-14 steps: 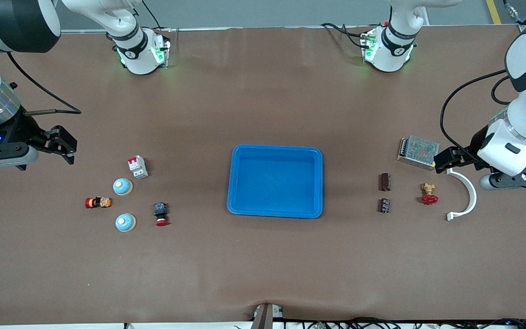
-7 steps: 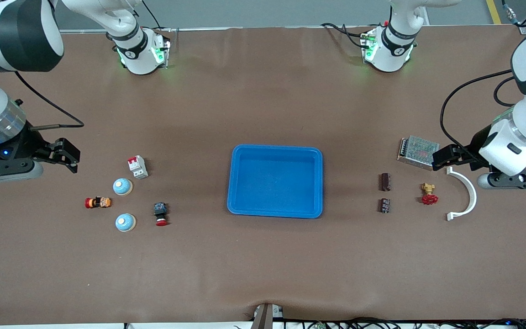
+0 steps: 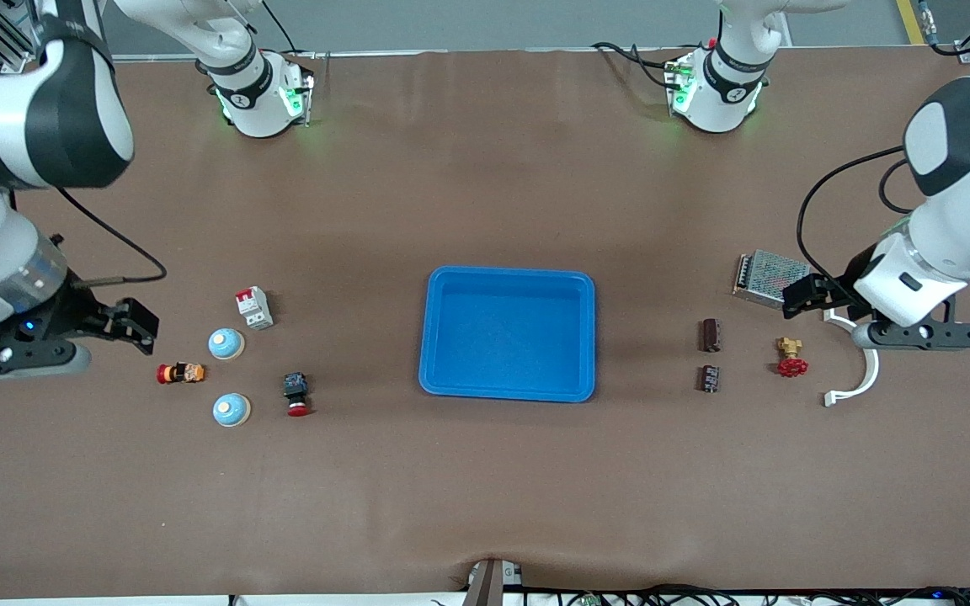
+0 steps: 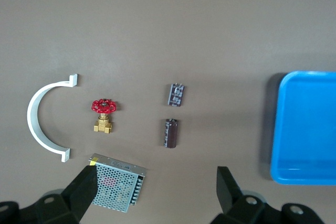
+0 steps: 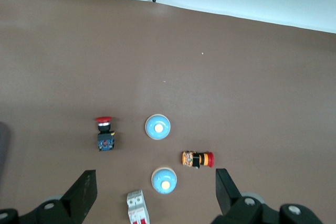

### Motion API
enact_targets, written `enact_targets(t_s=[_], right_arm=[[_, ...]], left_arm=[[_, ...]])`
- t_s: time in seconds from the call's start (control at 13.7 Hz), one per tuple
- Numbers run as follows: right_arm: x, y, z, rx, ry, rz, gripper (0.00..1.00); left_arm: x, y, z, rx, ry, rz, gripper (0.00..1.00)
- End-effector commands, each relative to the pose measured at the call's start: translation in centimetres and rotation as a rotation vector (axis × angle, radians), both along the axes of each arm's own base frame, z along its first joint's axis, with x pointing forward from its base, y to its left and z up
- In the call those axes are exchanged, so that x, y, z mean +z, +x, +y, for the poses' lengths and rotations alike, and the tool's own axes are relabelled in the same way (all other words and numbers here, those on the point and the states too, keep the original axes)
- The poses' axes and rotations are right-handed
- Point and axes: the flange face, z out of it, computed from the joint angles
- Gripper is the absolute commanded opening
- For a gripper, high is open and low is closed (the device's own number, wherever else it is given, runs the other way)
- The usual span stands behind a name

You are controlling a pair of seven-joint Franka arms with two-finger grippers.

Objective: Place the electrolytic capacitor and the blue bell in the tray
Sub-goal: 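Reach the right gripper toward a blue bell while the left gripper reaches a capacitor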

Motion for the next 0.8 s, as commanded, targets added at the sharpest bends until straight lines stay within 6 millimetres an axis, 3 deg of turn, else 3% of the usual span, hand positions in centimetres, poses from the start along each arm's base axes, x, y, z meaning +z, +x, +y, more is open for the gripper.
enact_targets(t_s=[0.0, 0.36, 0.73], right_arm=[[-2.6, 1.8, -0.9, -0.021, 0.022, -0.010, 1.00], [-7.7, 4.1, -3.6, -0.025, 0.024, -0.016, 1.00], [-14.6, 5.4, -4.2, -0.031, 0.049, 0.031, 1.00]], left_arm=[[-1.8, -3.9, 0.6, -0.035, 0.004, -0.019, 1.00], [-6.3, -5.9, -0.6, -0.070, 0.023, -0.027, 1.00], [-11.3, -6.5, -0.9, -0.096, 0.045, -0.072, 1.00]])
